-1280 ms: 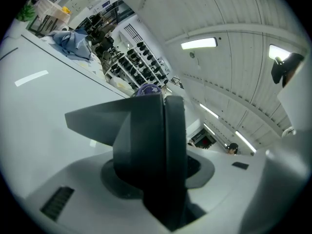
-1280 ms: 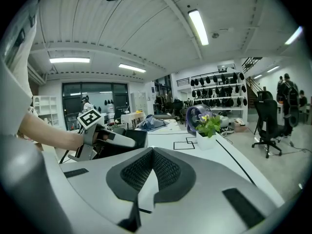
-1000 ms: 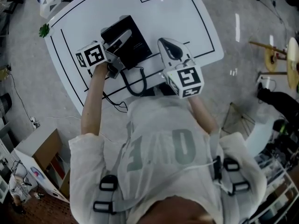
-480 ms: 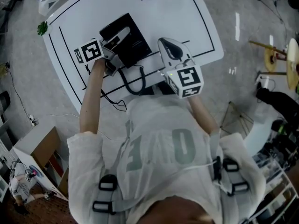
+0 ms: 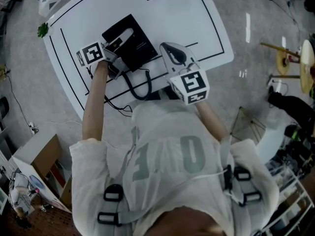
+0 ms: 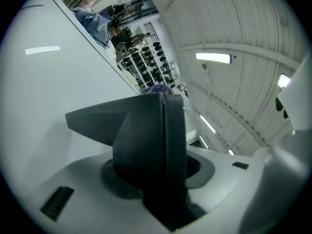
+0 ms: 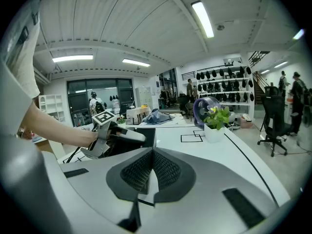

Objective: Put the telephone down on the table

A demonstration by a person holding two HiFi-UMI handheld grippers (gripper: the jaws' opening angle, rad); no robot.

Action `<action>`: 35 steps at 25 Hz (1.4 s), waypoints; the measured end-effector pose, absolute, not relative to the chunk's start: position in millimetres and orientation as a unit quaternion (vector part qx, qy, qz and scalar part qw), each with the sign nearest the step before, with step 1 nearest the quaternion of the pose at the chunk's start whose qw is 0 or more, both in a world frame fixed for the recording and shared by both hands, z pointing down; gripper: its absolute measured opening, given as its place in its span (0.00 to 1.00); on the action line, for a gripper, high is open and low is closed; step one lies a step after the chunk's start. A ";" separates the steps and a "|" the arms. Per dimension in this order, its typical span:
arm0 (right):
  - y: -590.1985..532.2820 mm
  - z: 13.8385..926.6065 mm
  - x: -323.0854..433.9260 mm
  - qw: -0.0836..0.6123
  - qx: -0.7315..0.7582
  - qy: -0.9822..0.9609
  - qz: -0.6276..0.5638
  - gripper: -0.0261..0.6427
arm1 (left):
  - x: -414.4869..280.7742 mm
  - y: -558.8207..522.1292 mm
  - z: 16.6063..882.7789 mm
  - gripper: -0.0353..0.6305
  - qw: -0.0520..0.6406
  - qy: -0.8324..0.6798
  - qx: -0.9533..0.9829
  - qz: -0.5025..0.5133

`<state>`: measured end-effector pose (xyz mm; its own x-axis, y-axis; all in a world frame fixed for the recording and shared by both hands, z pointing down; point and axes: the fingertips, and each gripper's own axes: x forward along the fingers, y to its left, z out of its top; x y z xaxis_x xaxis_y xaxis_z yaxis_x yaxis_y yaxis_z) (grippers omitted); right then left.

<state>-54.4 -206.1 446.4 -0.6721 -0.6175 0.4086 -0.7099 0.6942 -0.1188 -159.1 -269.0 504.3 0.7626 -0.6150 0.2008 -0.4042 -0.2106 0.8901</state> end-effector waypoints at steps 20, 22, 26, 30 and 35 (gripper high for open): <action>-184.5 450.9 -66.6 0.185 0.342 -0.911 0.135 0.05 | -165.6 -272.1 508.3 0.38 0.549 -0.334 0.755 -0.133; -183.5 450.9 -65.9 0.184 0.343 -0.911 0.136 0.05 | -168.3 -273.0 509.5 0.41 0.554 -0.342 0.746 -0.139; -182.2 449.0 -63.3 0.181 0.344 -0.911 0.138 0.05 | -172.0 -273.7 504.7 0.48 0.553 -0.348 0.739 -0.163; -181.2 446.6 -62.4 0.177 0.344 -0.912 0.139 0.05 | -176.9 -273.3 503.1 0.51 0.552 -0.357 0.733 -0.176; -177.3 446.3 -60.2 0.180 0.343 -0.912 0.135 0.05 | -200.2 -262.7 505.4 0.52 0.554 -0.378 0.718 -0.186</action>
<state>-60.2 -177.3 446.3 -0.6996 -0.5777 0.4204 -0.6750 0.7274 -0.1237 -200.2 -262.7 505.4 0.6449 -0.7490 0.1521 -0.3379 -0.1009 0.9358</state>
